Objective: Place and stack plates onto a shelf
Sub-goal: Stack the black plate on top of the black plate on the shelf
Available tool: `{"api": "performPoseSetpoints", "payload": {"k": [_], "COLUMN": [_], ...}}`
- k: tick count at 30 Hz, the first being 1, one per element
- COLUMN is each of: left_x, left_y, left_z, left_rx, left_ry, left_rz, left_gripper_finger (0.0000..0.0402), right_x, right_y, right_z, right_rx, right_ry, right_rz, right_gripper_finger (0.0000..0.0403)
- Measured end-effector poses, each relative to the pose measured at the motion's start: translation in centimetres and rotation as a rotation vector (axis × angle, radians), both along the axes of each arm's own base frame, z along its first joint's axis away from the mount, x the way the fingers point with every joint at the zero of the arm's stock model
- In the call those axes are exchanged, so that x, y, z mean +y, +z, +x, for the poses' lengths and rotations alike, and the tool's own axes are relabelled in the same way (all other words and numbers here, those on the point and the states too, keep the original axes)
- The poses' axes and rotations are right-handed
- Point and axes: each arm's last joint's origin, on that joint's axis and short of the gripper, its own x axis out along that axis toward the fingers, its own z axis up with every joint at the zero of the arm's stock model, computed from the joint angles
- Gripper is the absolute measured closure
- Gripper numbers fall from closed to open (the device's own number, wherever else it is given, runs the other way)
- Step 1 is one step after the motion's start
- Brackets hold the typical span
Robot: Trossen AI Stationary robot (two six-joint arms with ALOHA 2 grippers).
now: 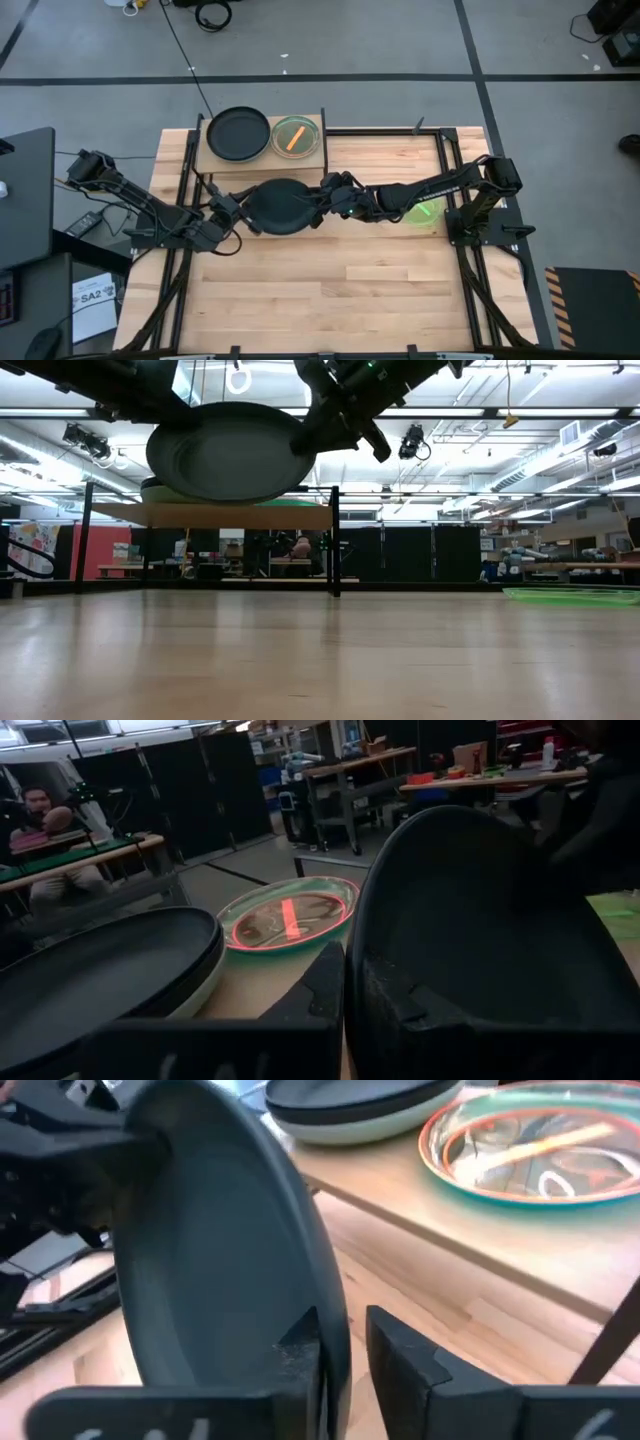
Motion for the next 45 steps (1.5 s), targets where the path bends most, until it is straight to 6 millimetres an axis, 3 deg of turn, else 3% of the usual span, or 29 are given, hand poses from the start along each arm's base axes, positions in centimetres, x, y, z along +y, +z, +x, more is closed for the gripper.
{"api": "performPoseSetpoints", "payload": {"k": [8,15,22,30,37,45], "left_x": [0.0,0.0,0.0,1.0,3.5,6.6], "left_y": [0.0,0.0,0.0,1.0,3.4,6.0], "left_z": [0.0,0.0,0.0,0.3,0.6,-0.4], "left_rx": [-0.001,-0.002,-0.005,-0.102,-0.232,-0.353], "left_ry": [0.008,0.01,0.013,0.119,0.323,0.509], "left_rz": [0.002,0.002,0.001,-0.032,-0.067,-0.104], "left_gripper_finger": [0.0383,0.0382,0.0382,0.0382,0.0382,0.0382], "right_x": [0.0,0.0,-0.2,0.5,1.8,3.7], "right_y": [0.6,2.6,6.9,10.3,10.4,8.8], "right_z": [0.3,0.0,-2.7,-7.9,-10.5,-9.9], "right_rx": [0.017,0.011,-0.037,0.015,0.091,0.164], "right_ry": [0.06,0.153,0.159,0.196,0.24,0.353], "right_rz": [-0.153,-0.347,-0.428,-0.37,-0.288,-0.263], "right_gripper_finger": [0.0266,0.0259,0.026,0.026,0.026,0.026]}}
